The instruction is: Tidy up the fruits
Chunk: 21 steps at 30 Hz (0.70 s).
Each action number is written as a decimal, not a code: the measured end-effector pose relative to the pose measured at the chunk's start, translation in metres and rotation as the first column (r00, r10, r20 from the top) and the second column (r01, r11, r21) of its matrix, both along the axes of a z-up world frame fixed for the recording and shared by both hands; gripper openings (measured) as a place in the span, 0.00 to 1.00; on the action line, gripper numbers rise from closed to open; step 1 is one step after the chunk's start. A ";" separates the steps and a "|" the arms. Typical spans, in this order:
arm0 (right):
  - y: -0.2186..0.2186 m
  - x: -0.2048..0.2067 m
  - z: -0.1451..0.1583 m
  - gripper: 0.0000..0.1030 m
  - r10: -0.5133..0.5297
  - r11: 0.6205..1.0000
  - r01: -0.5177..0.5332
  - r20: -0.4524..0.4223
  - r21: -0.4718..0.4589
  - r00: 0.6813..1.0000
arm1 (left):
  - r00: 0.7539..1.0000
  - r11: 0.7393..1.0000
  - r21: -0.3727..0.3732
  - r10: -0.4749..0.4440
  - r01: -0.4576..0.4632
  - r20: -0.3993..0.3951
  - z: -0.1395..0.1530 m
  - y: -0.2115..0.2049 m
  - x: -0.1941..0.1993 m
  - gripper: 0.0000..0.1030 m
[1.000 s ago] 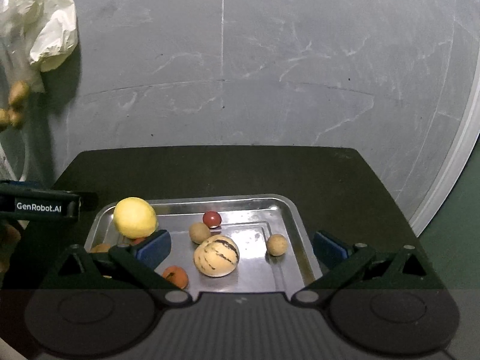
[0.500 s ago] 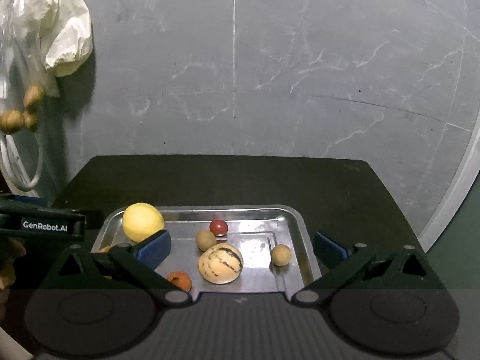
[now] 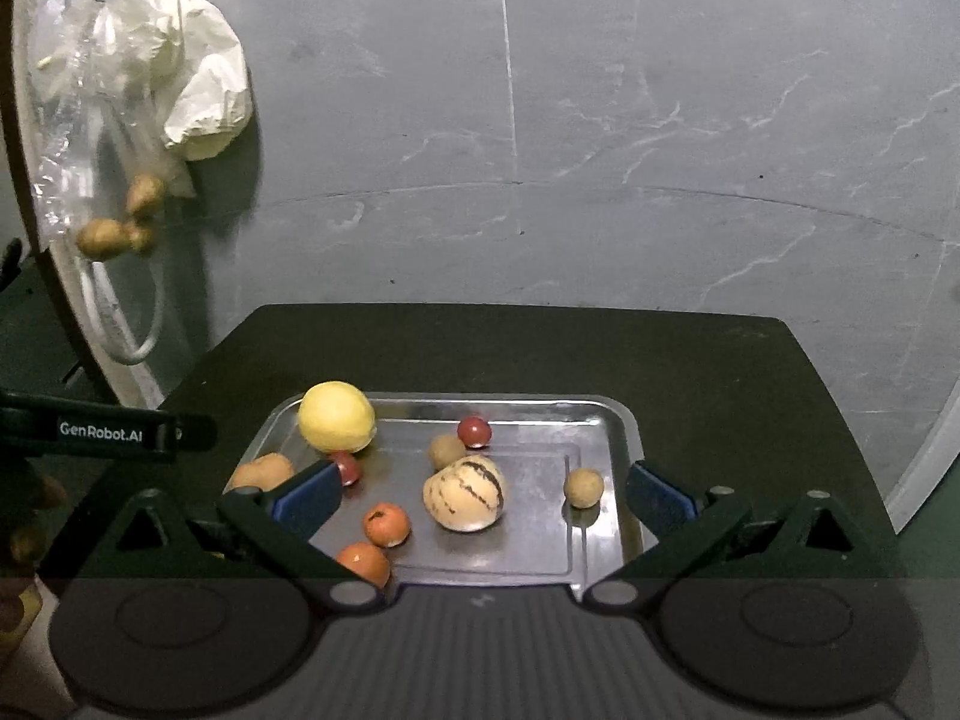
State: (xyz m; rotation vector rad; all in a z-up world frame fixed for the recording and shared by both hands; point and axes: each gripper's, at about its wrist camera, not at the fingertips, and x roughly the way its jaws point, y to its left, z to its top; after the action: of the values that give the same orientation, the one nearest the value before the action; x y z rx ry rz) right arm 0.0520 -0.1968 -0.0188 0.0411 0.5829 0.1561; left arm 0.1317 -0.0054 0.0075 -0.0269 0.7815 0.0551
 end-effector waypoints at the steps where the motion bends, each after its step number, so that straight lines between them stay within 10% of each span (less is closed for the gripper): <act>1: -0.002 -0.003 -0.001 1.00 0.010 1.000 -0.010 -0.002 0.005 1.000 | 1.000 1.000 0.003 0.008 -0.008 0.001 0.000 -0.001 -0.003 0.99; 21: -0.032 -0.060 -0.006 1.00 0.121 0.993 -0.121 -0.006 0.003 0.993 | 0.994 0.994 0.018 0.111 -0.111 0.005 0.001 -0.024 -0.089 1.00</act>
State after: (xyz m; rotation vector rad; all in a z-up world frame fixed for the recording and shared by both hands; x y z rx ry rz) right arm -0.0079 -0.2291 -0.0249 0.0082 0.5911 0.2748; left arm 0.0432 -0.0291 0.0083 -0.0530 0.7749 0.1674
